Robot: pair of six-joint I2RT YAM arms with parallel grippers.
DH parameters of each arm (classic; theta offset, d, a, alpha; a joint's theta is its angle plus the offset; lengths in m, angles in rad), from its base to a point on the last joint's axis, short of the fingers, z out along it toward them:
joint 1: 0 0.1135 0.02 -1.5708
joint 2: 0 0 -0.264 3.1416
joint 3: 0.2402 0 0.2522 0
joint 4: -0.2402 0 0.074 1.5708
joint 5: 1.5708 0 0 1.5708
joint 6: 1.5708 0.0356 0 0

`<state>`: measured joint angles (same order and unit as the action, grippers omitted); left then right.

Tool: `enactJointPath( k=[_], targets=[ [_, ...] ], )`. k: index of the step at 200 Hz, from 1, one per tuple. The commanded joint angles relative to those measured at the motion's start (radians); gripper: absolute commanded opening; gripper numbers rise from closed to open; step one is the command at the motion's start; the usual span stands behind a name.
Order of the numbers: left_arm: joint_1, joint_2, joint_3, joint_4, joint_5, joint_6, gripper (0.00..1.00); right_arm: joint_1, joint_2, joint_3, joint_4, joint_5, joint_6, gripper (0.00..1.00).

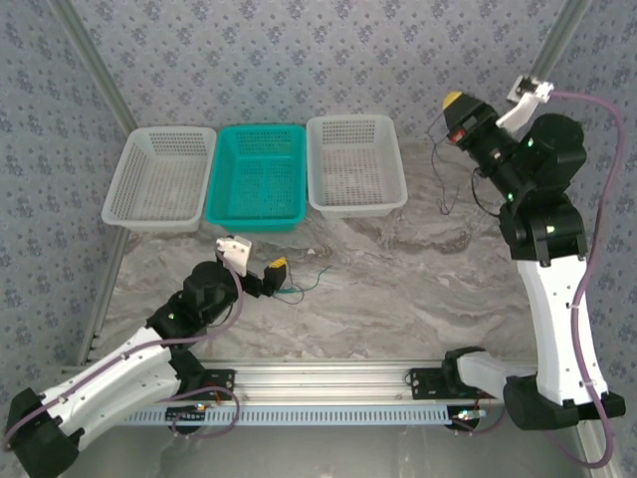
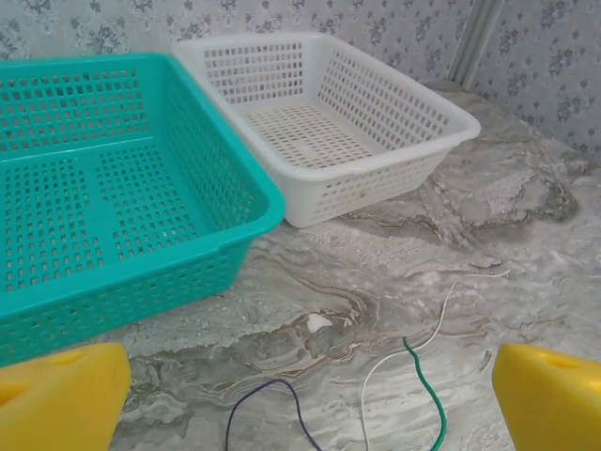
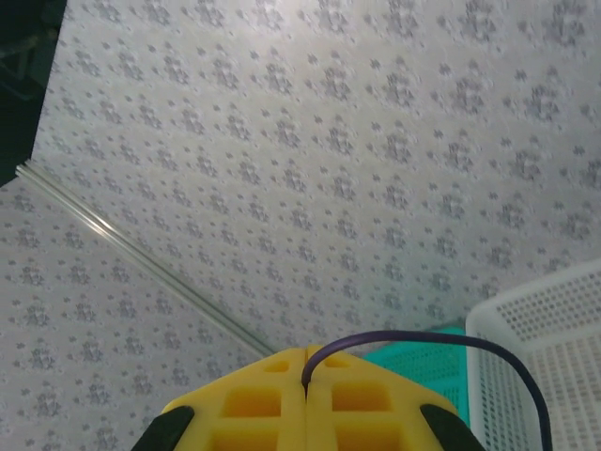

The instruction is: Untangle the cables

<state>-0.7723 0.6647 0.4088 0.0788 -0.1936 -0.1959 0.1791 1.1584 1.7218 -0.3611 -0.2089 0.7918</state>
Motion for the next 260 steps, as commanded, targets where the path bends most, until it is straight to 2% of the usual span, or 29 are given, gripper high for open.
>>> enactJointPath(
  k=[1,63,109,138,153,180,202,260],
  targets=[
    [0.005,-0.013,0.033,-0.008,0.018,-0.007,0.99,-0.007,0.054,0.128,0.004,0.043,-0.089,0.00],
    [0.005,-0.048,0.027,-0.032,0.018,-0.038,0.99,-0.023,0.329,0.472,0.037,-0.036,-0.126,0.00],
    [0.005,-0.090,0.031,-0.090,-0.023,-0.048,0.99,-0.017,0.515,0.570,0.240,-0.059,0.036,0.00],
    [0.005,-0.114,0.033,-0.113,-0.027,-0.051,0.99,-0.010,0.614,0.613,0.256,-0.013,0.049,0.00],
    [0.006,-0.122,0.031,-0.126,-0.031,-0.054,0.99,-0.009,0.661,0.614,0.254,-0.032,0.066,0.00],
    [0.005,-0.135,0.023,-0.133,-0.039,-0.062,0.99,0.003,0.725,0.574,0.205,-0.113,0.104,0.00],
    [0.005,-0.138,0.014,-0.133,-0.046,-0.066,0.99,0.027,0.733,0.469,0.167,-0.137,0.080,0.00],
    [0.005,-0.137,0.003,-0.132,-0.061,-0.074,1.00,0.086,0.714,0.076,0.183,-0.077,-0.036,0.00]
  ],
)
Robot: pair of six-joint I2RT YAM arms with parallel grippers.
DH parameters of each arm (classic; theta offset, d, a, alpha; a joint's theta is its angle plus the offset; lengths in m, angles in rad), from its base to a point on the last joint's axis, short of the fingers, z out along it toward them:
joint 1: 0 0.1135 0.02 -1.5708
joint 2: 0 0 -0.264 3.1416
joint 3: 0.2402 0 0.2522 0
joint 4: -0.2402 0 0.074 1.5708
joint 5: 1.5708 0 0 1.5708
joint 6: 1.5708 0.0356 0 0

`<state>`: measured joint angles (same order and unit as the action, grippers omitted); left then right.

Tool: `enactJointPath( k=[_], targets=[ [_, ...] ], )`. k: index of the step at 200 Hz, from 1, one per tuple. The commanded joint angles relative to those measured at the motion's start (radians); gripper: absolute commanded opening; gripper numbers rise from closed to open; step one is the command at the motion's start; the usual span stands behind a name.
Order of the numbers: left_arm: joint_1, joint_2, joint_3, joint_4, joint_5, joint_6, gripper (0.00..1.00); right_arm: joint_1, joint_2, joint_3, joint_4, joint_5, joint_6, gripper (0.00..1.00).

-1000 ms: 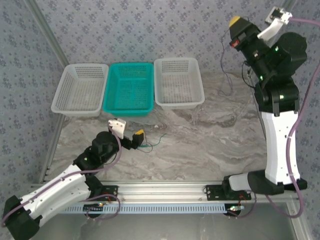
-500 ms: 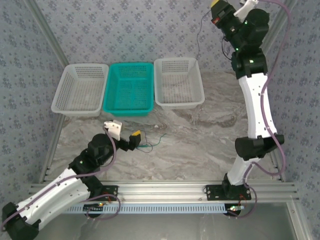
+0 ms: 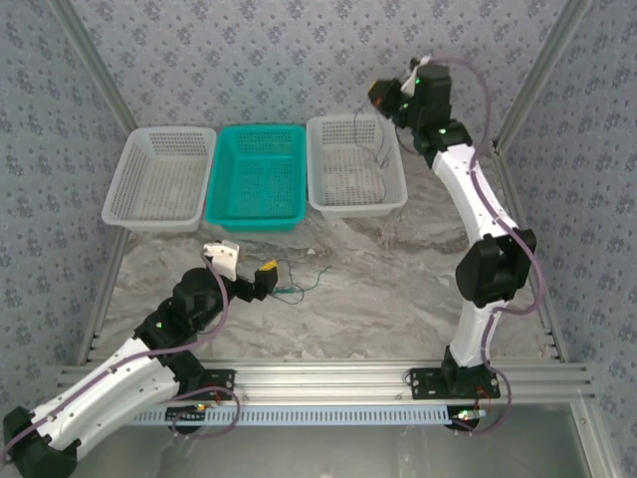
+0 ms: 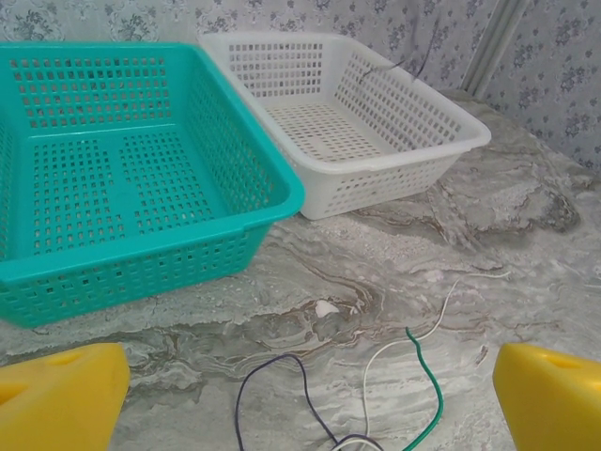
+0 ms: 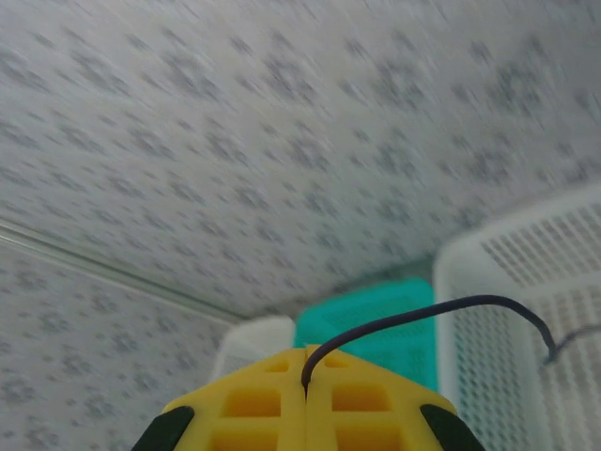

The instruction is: Untangle the cables

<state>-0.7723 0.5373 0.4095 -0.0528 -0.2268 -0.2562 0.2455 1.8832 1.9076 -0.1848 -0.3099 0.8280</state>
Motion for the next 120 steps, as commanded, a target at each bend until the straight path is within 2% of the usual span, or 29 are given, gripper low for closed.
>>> enactJointPath(
  k=[1,20,36,54,79,93,110,120],
  targets=[
    [0.005,-0.010,0.003,0.000,-0.028,-0.014,0.99,0.021,-0.010,-0.115,0.008,0.026,-0.075,0.00],
    [0.005,-0.010,0.012,-0.027,-0.055,-0.032,0.99,0.039,0.030,-0.147,-0.014,0.009,-0.136,0.01],
    [0.005,-0.016,0.017,-0.038,-0.061,-0.041,0.99,0.042,0.071,-0.097,-0.086,-0.054,-0.173,0.34],
    [0.005,-0.020,0.022,-0.047,-0.076,-0.075,0.99,0.037,0.070,-0.059,-0.131,-0.056,-0.137,0.50],
    [0.014,0.007,0.072,-0.129,-0.122,-0.158,0.99,0.039,0.004,-0.001,-0.240,0.030,-0.134,0.64],
    [0.029,0.044,0.127,-0.215,-0.140,-0.214,0.96,0.041,-0.058,0.022,-0.290,0.043,-0.175,0.66],
    [0.064,0.123,0.213,-0.382,-0.169,-0.308,0.92,0.058,-0.190,-0.062,-0.235,0.045,-0.253,0.68],
    [0.098,0.178,0.258,-0.459,-0.144,-0.337,0.92,0.072,-0.283,-0.143,-0.182,0.053,-0.300,0.71]
  ],
)
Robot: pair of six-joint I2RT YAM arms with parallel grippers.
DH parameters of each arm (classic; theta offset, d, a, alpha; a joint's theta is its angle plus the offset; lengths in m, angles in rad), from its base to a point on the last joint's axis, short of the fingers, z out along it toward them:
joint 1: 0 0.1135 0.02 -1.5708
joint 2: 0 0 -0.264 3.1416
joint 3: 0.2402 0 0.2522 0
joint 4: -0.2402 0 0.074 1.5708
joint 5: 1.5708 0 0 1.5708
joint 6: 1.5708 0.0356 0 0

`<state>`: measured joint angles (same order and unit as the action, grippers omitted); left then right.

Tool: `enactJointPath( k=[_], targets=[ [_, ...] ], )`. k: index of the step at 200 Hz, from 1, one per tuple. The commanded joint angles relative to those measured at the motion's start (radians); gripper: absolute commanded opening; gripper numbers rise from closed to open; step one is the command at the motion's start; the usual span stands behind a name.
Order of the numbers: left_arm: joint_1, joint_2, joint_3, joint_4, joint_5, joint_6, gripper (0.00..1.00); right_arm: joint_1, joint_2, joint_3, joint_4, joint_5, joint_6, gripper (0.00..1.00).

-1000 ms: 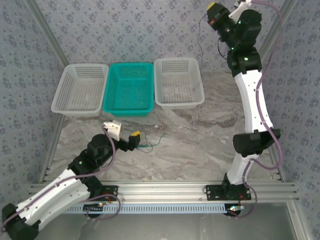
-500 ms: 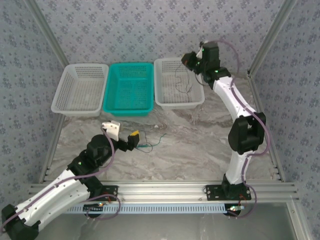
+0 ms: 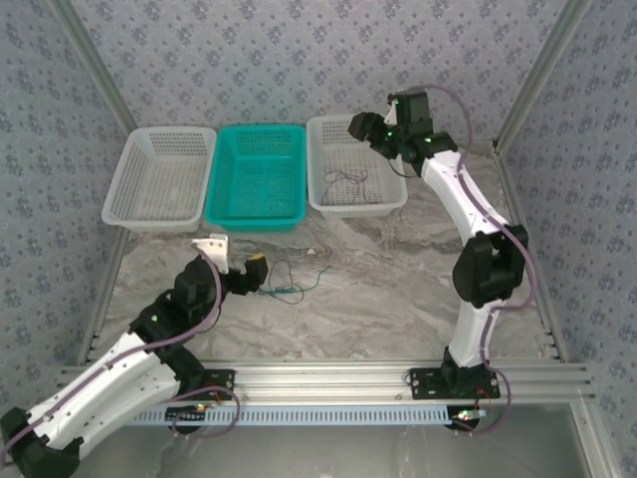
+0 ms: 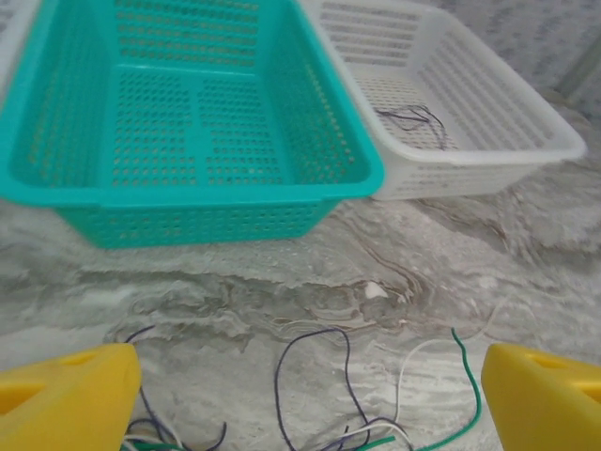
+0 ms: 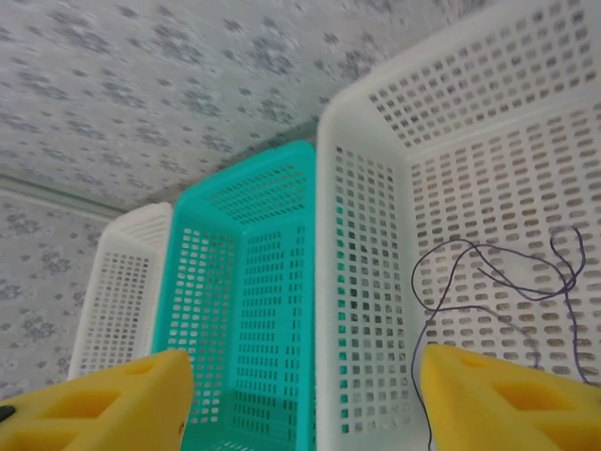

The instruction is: Untangle the cables

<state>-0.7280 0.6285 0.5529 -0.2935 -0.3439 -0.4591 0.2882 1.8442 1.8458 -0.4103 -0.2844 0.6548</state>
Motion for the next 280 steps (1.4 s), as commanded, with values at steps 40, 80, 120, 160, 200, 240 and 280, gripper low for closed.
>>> enactJointPath(
  k=[40,80,120,160,200,240,280],
  targets=[
    [0.171,0.337,0.205,-0.232,0.284,0.002,0.91,0.093,-0.565,-0.405,0.174,0.004,-0.265,0.74],
    [0.164,0.625,0.315,-0.206,0.447,0.156,0.72,0.111,-0.737,-0.585,0.142,-0.059,-0.406,0.74],
    [0.161,0.837,0.353,-0.126,0.296,0.232,0.60,0.111,-0.798,-0.599,0.090,0.006,-0.431,0.75],
    [0.159,0.960,0.329,0.064,0.358,0.327,0.56,0.107,-0.800,-0.598,0.087,0.021,-0.437,0.76],
    [0.161,1.068,0.333,0.124,0.333,0.344,0.48,0.106,-0.802,-0.591,0.087,0.029,-0.410,0.76],
    [0.161,1.082,0.286,0.227,0.332,0.313,0.29,0.106,-0.811,-0.589,0.076,0.044,-0.393,0.76],
    [0.160,0.989,0.236,0.261,0.363,0.277,0.02,0.107,-0.814,-0.600,0.098,0.051,-0.360,0.76]
  ],
)
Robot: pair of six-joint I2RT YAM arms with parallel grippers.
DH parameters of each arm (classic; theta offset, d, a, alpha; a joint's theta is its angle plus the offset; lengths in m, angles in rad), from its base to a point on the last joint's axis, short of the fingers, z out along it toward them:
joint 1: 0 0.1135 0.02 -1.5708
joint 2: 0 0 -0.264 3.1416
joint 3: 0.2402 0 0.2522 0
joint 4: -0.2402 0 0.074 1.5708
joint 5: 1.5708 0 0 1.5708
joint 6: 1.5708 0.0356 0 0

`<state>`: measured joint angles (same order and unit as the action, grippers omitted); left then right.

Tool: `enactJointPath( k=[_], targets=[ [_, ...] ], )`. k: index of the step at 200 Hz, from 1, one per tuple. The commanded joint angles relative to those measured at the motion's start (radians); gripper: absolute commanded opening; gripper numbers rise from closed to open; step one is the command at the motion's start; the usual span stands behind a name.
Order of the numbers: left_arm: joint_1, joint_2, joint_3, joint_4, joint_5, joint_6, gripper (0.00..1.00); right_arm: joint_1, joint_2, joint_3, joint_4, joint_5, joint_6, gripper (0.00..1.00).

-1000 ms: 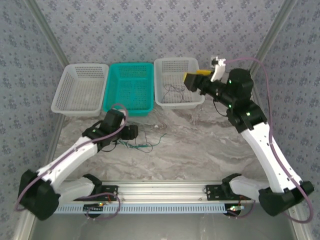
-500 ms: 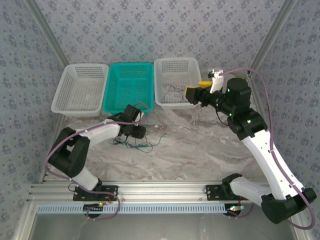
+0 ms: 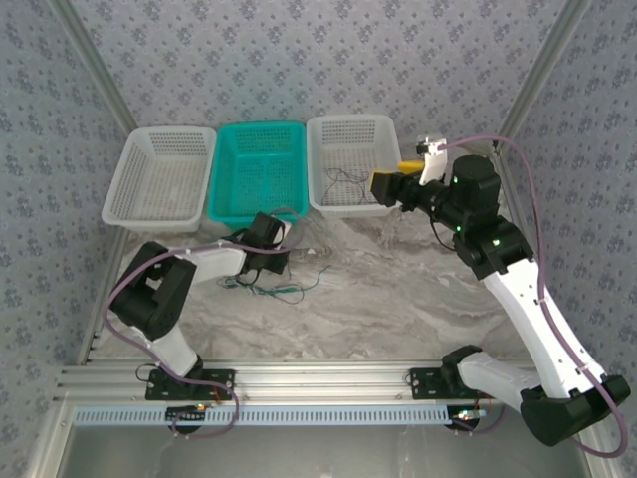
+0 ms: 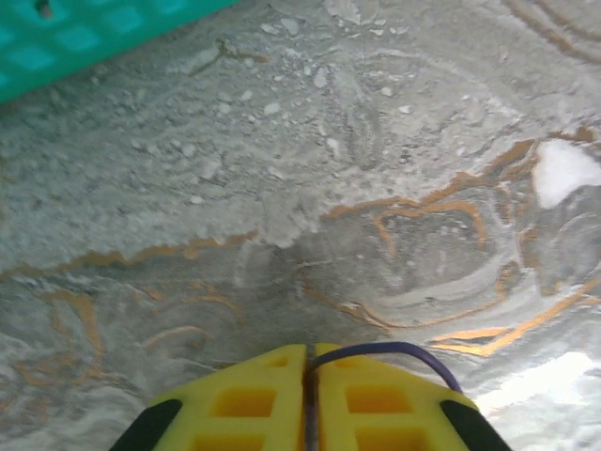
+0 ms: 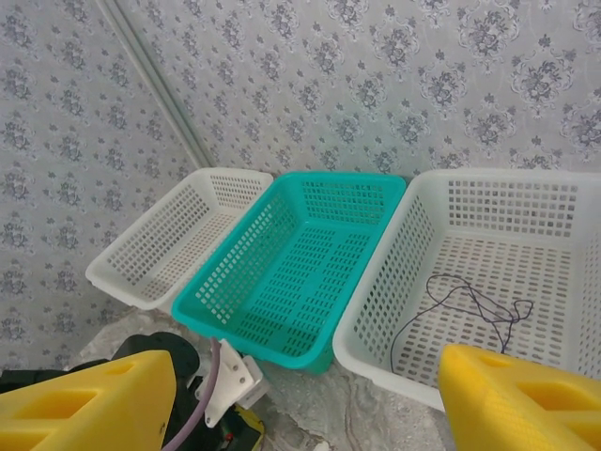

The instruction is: Untangle the cables

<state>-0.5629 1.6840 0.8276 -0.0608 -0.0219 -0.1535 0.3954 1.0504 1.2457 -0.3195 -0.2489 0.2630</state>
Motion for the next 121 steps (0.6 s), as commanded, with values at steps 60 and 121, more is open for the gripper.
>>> enactJointPath(
  k=[60,121],
  targets=[
    [-0.018,-0.413,-0.102,-0.050,0.091,-0.064,0.00,0.008,-0.008,-0.032,0.072,-0.022,0.074,0.76],
    [-0.026,-0.610,-0.022,-0.129,0.142,-0.054,0.00,0.164,0.092,-0.302,0.516,-0.153,0.108,0.79]
  ],
)
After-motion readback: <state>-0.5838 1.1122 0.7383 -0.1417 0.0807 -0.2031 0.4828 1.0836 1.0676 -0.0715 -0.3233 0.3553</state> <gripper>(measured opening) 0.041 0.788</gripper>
